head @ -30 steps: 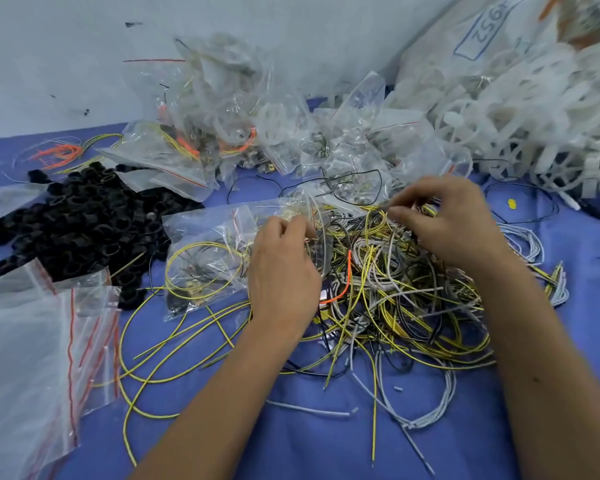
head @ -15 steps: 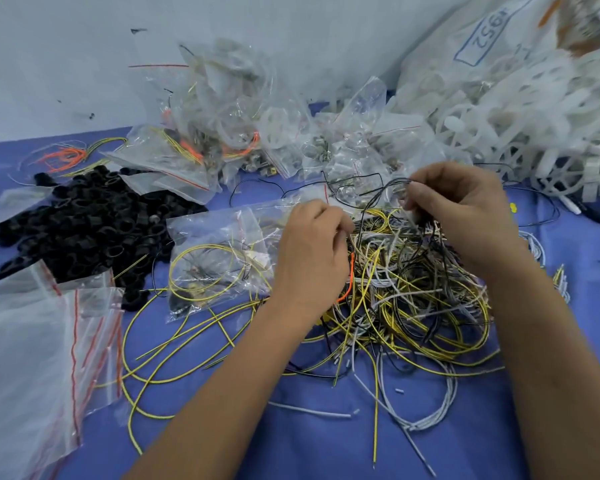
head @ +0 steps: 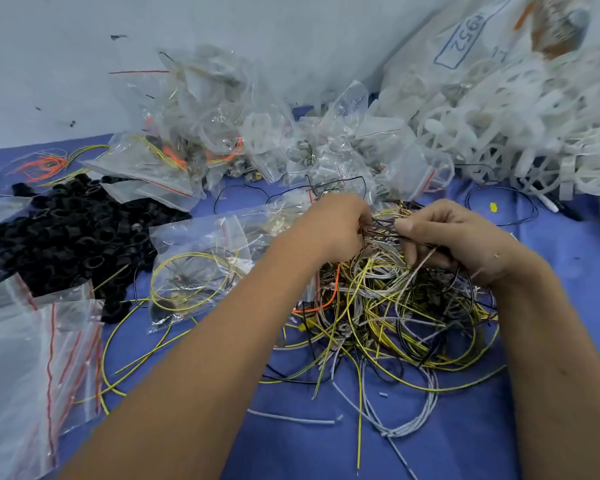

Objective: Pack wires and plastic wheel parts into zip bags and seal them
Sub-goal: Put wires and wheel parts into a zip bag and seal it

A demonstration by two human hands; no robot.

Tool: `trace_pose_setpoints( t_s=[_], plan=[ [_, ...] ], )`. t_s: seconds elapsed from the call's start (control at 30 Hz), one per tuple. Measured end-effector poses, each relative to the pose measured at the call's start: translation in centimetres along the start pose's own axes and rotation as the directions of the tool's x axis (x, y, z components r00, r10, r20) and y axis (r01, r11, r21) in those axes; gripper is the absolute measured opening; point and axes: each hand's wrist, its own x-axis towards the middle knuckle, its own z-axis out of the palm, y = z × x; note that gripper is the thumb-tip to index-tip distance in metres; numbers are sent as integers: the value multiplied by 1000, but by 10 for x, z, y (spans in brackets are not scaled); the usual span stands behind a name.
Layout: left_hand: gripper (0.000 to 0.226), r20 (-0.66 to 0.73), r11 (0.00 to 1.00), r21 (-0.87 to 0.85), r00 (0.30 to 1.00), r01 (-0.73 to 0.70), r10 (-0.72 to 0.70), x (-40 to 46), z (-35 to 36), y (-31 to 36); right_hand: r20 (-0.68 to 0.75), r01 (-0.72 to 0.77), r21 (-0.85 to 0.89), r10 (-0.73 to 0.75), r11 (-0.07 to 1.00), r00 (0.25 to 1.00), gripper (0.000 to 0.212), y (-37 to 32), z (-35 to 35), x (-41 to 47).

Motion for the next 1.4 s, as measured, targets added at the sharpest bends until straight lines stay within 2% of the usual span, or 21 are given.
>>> trace_pose_setpoints(
  t_s=[0.13,0.27,0.37,0.47,0.53,0.57,0.6,0.63,0.67,0.7,0.73,0.8,0.9,0.97,1.07,1.17,1.23,1.3,1.4],
  plan=[
    [17,-19,998,23,998,65,-64,-2,-3,6,47,-17,-37,19,999,999,54,-1,1,1],
    [26,-133,987,-110,982,117,-131,-8,-11,-6,100,-49,-133,63,990,993,60,0,1,3],
    [22,-303,965,-217,929,147,-210,-15,-20,-19,118,-36,-132,51,991,992,52,2,0,3],
    [27,-430,921,-363,853,138,-297,-25,-28,-32,135,-6,-170,29,985,990,45,2,-1,2],
    [27,-475,867,-488,805,96,-356,-33,-29,-39,31,1,-202,6,979,999,50,0,5,5],
    [28,-486,835,-546,786,67,-381,-38,-27,-41,-99,13,-189,-32,982,995,56,-1,9,8],
    [28,-500,808,-588,768,39,-400,-42,-25,-42,-271,44,-198,-98,979,958,59,-1,13,13],
    [29,-510,785,-619,753,15,-416,-46,-22,-43,-451,70,-268,-189,961,872,57,-1,15,17],
    [29,-514,763,-646,741,-3,-432,-50,-18,-44,-586,54,-391,-294,919,755,51,-1,16,22],
    [28,-507,740,-673,738,-17,-445,-52,-14,-45,-639,11,-518,-396,855,660,47,-2,18,24],
    [26,-492,710,-703,743,-32,-453,-54,-10,-46,-630,-4,-602,-473,798,615,43,-5,21,26],
    [22,-455,642,-763,763,-69,-459,-56,-3,-45,-576,38,-644,-517,764,633,38,-8,34,30],
    [20,-412,521,-844,778,-129,-475,-57,5,-42,-486,185,-500,-450,846,749,30,-9,55,35],
    [18,-401,478,-866,775,-146,-488,-58,8,-42,-451,231,-428,-428,874,784,29,-7,61,37],
    [18,-439,567,-818,743,-98,-506,-57,13,-43,-509,228,-326,-374,917,776,27,-7,62,38],
    [32,-521,739,-673,683,40,-512,-58,23,-42,-612,172,-257,-298,951,733,22,-8,61,38],
    [36,-521,823,-546,704,158,-482,-59,29,-40,-640,133,-282,-290,950,712,21,-7,58,38],
    [29,-522,850,-487,714,201,-467,-59,33,-42,-637,110,-316,-296,942,712,20,-5,57,38],
    [17,-582,822,-548,635,155,-508,-61,36,-45,-617,96,-342,-300,935,728,21,-3,58,39]
  ],
)
